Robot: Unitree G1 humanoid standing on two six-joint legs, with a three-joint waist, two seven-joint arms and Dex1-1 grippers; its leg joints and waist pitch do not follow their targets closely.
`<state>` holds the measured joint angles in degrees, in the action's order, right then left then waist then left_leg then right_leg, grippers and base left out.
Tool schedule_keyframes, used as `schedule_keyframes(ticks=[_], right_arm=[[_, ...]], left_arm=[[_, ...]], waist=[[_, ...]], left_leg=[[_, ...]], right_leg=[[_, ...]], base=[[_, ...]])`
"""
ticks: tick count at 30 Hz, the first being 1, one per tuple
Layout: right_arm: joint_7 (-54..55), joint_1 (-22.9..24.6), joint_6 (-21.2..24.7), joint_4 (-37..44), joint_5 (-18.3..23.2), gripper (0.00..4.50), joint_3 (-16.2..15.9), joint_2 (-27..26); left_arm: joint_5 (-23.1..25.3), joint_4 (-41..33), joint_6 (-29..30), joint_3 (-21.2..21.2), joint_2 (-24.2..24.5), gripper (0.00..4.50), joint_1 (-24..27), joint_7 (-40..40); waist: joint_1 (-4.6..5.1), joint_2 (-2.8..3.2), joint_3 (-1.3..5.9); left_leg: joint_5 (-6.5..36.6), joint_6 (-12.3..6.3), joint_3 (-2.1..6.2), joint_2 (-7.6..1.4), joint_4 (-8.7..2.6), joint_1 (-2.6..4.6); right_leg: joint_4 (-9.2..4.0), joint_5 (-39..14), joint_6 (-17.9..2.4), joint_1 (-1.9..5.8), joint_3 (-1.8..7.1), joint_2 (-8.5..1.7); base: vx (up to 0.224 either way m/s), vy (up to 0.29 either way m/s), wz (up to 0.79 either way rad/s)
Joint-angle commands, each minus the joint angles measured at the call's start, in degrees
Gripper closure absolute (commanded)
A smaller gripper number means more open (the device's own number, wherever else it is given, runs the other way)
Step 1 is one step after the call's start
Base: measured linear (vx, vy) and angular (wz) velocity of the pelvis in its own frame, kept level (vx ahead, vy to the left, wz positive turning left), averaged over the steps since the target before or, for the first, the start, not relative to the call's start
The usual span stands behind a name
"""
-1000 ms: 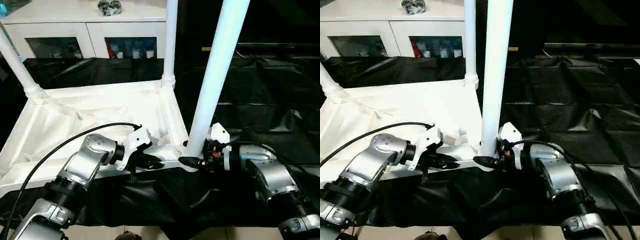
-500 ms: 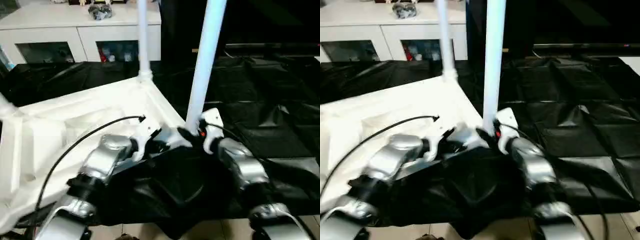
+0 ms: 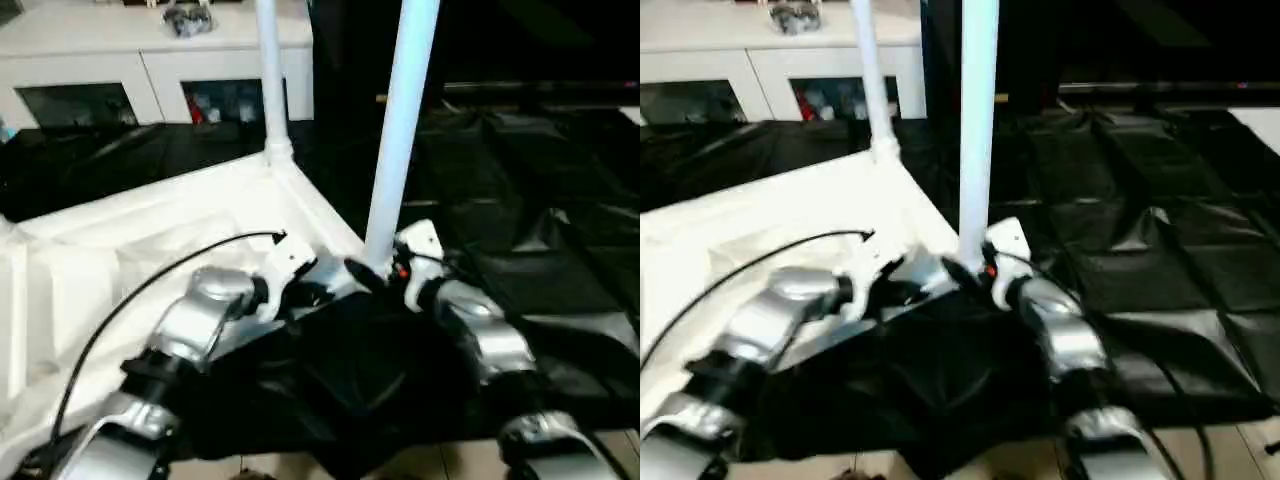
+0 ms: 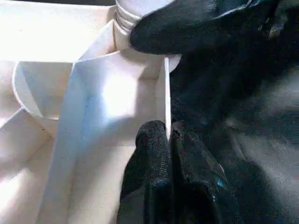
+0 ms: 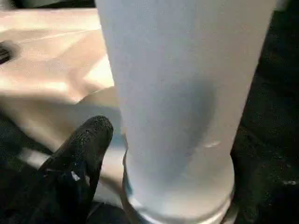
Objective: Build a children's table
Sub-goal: Rotate leg to tighten
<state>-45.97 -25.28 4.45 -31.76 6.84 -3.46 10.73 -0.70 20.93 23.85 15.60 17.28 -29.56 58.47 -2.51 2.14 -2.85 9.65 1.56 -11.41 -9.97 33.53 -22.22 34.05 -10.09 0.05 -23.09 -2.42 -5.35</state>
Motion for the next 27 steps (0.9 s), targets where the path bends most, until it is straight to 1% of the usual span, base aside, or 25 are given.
schedule_keyframes(ticks=[1,2,3,4,5,7,8,9,10,11,12,13,14,15,16,17,18,20,21,22,23,24,26,27], right_arm=[[-9.64,1.60,1.44,3.44,1.94,0.69,-5.94,0.15],[-12.13,2.25,2.05,4.76,2.46,0.69,-6.50,1.49],[-17.02,3.52,3.43,7.35,3.45,0.69,-7.67,4.07],[-17.29,3.59,3.49,7.49,3.50,0.69,-7.73,4.21],[-21.89,4.79,4.45,9.77,4.03,0.69,-8.99,6.65],[-23.22,5.10,4.50,10.23,3.99,0.69,-9.38,7.36],[-24.91,5.57,5.35,11.11,3.90,0.69,-10.27,8.56],[-26.30,5.94,6.03,11.83,3.70,0.69,-11.12,9.62],[-26.37,5.96,6.07,11.88,3.69,0.69,-11.17,9.67],[-27.56,6.33,6.89,12.89,3.52,0.69,-12.08,10.74],[-27.91,6.42,7.34,13.37,3.53,0.69,-12.40,11.12],[-28.02,6.44,7.61,13.64,3.62,0.93,-12.51,11.29],[-28.07,6.46,8.14,13.87,3.82,1.01,-12.64,11.35],[-28.05,6.48,8.29,13.90,3.86,1.01,-12.66,11.31],[-27.90,6.55,8.27,13.90,3.50,1.05,-12.80,11.25],[-27.81,6.63,8.21,13.95,3.12,1.18,-12.96,11.22],[-27.64,6.72,8.21,14.11,2.89,1.31,-12.98,11.07],[-27.41,6.78,8.46,14.42,2.98,1.39,-12.99,10.96],[-27.19,6.68,8.58,14.40,3.05,1.43,-13.01,10.81],[-26.98,6.53,8.60,14.18,3.03,1.58,-13.05,10.67],[-26.78,6.48,8.46,13.75,2.92,1.67,-13.06,10.46],[-26.43,6.54,8.56,13.56,2.91,1.70,-13.00,10.19],[-26.04,6.56,8.73,13.45,2.98,1.73,-12.89,9.86],[-24.11,6.33,8.58,12.63,3.24,1.76,-11.89,8.60]], left_arm=[[-2.87,-3.71,-3.12,1.55,-0.13,4.50,-1.00,5.21],[-3.18,-3.90,-3.60,1.66,0.57,4.50,-0.87,6.57],[-3.71,-4.03,-4.43,1.75,1.65,4.50,-0.79,8.78],[-3.74,-4.03,-4.47,1.76,1.70,4.50,-0.78,8.89],[-4.28,-3.97,-4.92,1.80,2.52,4.50,-0.83,10.69],[-4.45,-3.81,-4.94,1.82,2.64,4.50,-0.93,11.10],[-4.44,-3.17,-5.19,1.68,2.57,4.50,-1.23,11.17],[-4.39,-2.57,-5.38,1.56,2.47,4.50,-1.53,11.17],[-4.40,-2.54,-5.40,1.56,2.46,4.50,-1.55,11.17],[-4.49,-2.01,-5.65,1.50,2.44,4.50,-1.81,11.24],[-4.56,-1.93,-5.74,1.51,2.50,4.50,-1.85,11.49],[-4.61,-1.96,-5.78,1.53,2.56,4.50,-1.83,11.72],[-4.67,-2.12,-5.87,1.56,2.70,4.50,-1.63,12.02],[-4.68,-2.22,-5.89,1.57,2.75,4.50,-1.51,12.09],[-4.67,-2.42,-6.00,1.60,2.91,4.50,-1.21,12.27],[-4.70,-2.60,-6.05,1.61,3.04,4.50,-0.97,12.42],[-4.65,-2.69,-5.92,1.62,3.17,4.50,-0.82,12.47],[-4.53,-2.61,-5.97,1.63,3.30,4.50,-0.76,12.37],[-4.33,-2.35,-5.96,1.46,3.28,4.50,-0.85,11.86],[-4.11,-2.01,-5.95,1.24,3.16,4.50,-0.99,11.27],[-3.88,-1.80,-5.70,0.96,2.85,4.50,-1.09,10.34],[-3.87,-1.98,-5.22,0.75,2.59,4.50,-1.02,9.82],[-3.96,-2.25,-4.74,0.56,2.42,4.50,-0.94,9.55],[-4.03,-2.70,-3.79,-0.01,1.94,4.50,-0.86,8.21]], waist=[[-0.35,-0.29,3.75],[-0.77,-0.17,3.87],[-0.99,-0.10,3.88],[-1.36,-0.12,3.96],[-1.76,-0.18,3.86],[-2.21,-0.14,3.82],[-2.57,-0.20,3.66],[-2.63,-0.25,3.63],[-2.71,-0.28,3.52],[-2.70,-0.26,3.43],[-2.66,-0.30,3.41],[-2.66,-0.41,3.41],[-2.64,-0.50,3.37],[-2.55,-0.48,3.38],[-2.48,-0.49,3.38],[-2.45,-0.48,3.37],[-2.38,-0.70,3.36],[-2.40,-0.57,3.44],[-2.35,-1.08,3.48],[-2.54,-0.92,3.53],[-2.52,-0.91,3.52],[-2.53,-0.98,3.52],[-2.53,-0.84,3.49],[-2.52,-0.89,3.49]], left_leg=[[15.87,-2.90,1.37,-2.96,-4.16,1.33],[13.76,-3.59,1.31,-3.05,-4.07,1.18],[13.23,-3.90,1.25,-3.07,-4.03,1.31],[12.56,-4.15,1.20,-3.15,-3.88,1.47],[11.78,-4.74,1.03,-3.24,-3.81,1.34],[12.38,-4.49,0.99,-3.32,-3.81,1.37],[14.16,-3.56,1.08,-3.39,-4.03,1.52],[14.89,-3.16,1.07,-3.40,-4.05,1.60],[15.76,-2.81,1.07,-3.42,-4.13,1.68],[17.23,-1.80,1.14,-3.43,-4.29,1.78],[17.55,-1.55,1.17,-3.39,-4.32,1.73],[17.71,-1.38,1.20,-3.35,-4.35,1.70],[17.79,-1.23,1.25,-3.31,-4.38,1.57],[17.73,-1.06,1.33,-3.29,-4.42,1.48],[18.06,-0.88,1.36,-3.29,-4.42,1.58],[18.08,-0.77,1.38,-3.29,-4.42,1.58],[18.08,-0.79,1.36,-3.29,-4.44,1.55],[17.38,-0.85,1.43,-3.31,-4.46,1.51],[17.05,-1.05,1.35,-3.31,-4.42,1.52],[16.27,-1.32,1.38,-3.33,-4.34,1.48],[15.79,-1.56,1.37,-3.31,-4.32,1.38],[15.61,-1.66,1.32,-3.28,-4.27,1.35],[15.45,-1.81,1.31,-3.26,-4.25,1.36],[15.50,-1.81,1.29,-3.24,-4.23,1.36]], right_leg=[[-4.01,-10.79,-13.01,2.10,1.89,-2.72],[-3.50,-8.03,-14.11,2.33,1.78,-2.66],[-3.53,-7.41,-14.38,2.30,1.71,-2.57],[-3.40,-6.45,-14.48,2.36,1.63,-2.46],[-3.10,-5.17,-15.31,2.29,1.62,-2.45],[-3.17,-6.48,-15.24,2.21,1.67,-2.65],[-3.50,-9.74,-14.86,2.08,1.72,-2.81],[-3.58,-10.75,-14.67,2.04,1.75,-2.82],[-3.74,-11.96,-14.35,1.97,1.80,-2.81],[-3.96,-14.41,-13.67,1.88,1.94,-2.93],[-4.05,-15.13,-13.42,1.89,1.95,-2.95],[-4.08,-15.68,-13.15,1.92,1.95,-2.96],[-4.19,-16.72,-12.64,1.97,2.02,-3.08],[-4.24,-17.53,-12.24,1.95,1.99,-3.12],[-4.35,-18.42,-11.93,1.83,2.00,-3.13],[-4.40,-18.74,-11.81,1.80,2.01,-3.14],[-4.42,-18.85,-11.69,1.79,2.00,-3.08],[-4.26,-18.03,-11.60,1.82,1.98,-3.04],[-4.25,-17.58,-11.69,1.82,1.96,-2.99],[-4.03,-16.63,-12.01,1.85,1.99,-3.09],[-3.98,-16.11,-12.17,1.89,1.96,-3.09],[-4.01,-16.00,-12.21,1.90,1.96,-3.09],[-3.99,-16.10,-12.26,1.88,1.95,-3.08],[-4.03,-16.31,-12.21,1.89,1.95,-3.11]], base=[[0.000,0.000,0.00],[0.056,-0.006,0.05],[0.000,0.000,0.00],[0.000,0.000,0.00],[0.000,0.000,0.00],[0.000,0.000,0.00],[0.000,0.000,0.00],[0.000,0.000,0.00],[0.000,0.000,0.00],[0.000,0.000,0.00],[0.000,0.000,0.00],[0.000,0.000,0.00],[0.000,0.000,0.00],[0.000,0.000,0.00],[0.000,0.000,0.00],[0.000,0.000,0.00],[0.000,0.000,0.00],[0.000,0.000,0.00],[0.000,0.000,0.00],[0.000,0.000,0.00],[0.000,0.000,0.00],[0.000,0.000,0.00],[0.000,0.000,0.00],[0.000,0.000,0.00]])
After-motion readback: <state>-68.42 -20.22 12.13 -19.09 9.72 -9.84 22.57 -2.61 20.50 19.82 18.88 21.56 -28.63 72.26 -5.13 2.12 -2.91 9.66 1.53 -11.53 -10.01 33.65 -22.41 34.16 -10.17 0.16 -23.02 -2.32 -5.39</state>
